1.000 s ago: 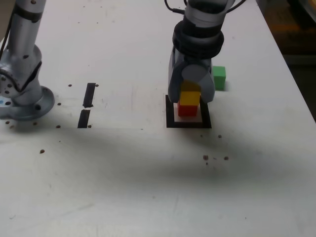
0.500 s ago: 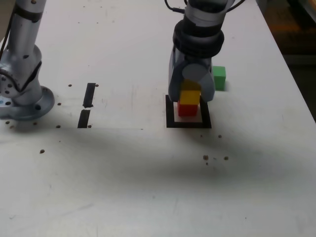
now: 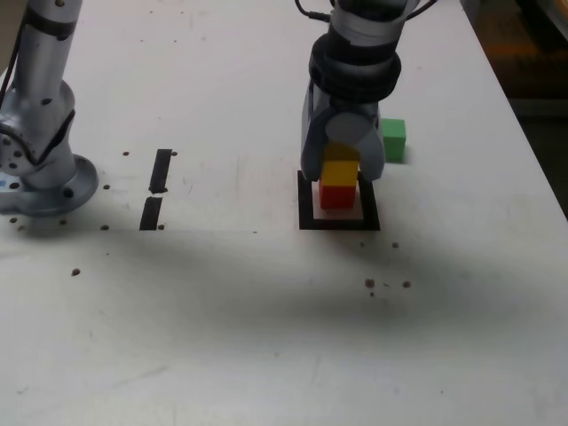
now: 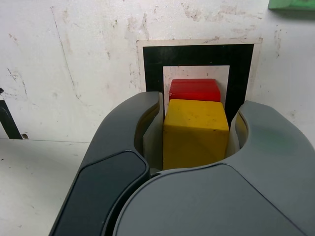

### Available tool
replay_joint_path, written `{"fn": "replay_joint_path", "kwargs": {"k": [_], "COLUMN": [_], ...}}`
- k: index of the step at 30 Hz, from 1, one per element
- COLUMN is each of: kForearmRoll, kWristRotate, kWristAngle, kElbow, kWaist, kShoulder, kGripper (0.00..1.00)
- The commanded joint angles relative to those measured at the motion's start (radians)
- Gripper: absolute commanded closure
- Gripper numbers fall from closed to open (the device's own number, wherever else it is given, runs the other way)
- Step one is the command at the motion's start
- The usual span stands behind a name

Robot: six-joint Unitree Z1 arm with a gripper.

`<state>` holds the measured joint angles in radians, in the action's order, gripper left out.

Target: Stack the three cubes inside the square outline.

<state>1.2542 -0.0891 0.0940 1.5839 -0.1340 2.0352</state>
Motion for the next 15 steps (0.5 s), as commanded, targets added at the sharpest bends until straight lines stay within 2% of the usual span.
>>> {"fn": "replay_joint_path", "kwargs": {"k": [1,9,12,15], "kForearmRoll": [-0.002,-0.009,-0.007,0.011], "kWristRotate": [0.002,0.002,0.002,0.002], "kWristAngle": [-0.001,0.002,0.005,0.007], "kElbow": [-0.003,-0.013,-0.014,0.001], "kWaist": [0.004,0.004,0.003,0.003], "kShoulder": [0.0,-0.001,-0.006,-0.021], "kGripper": [0.42,0.1,0.03,0.01]}}
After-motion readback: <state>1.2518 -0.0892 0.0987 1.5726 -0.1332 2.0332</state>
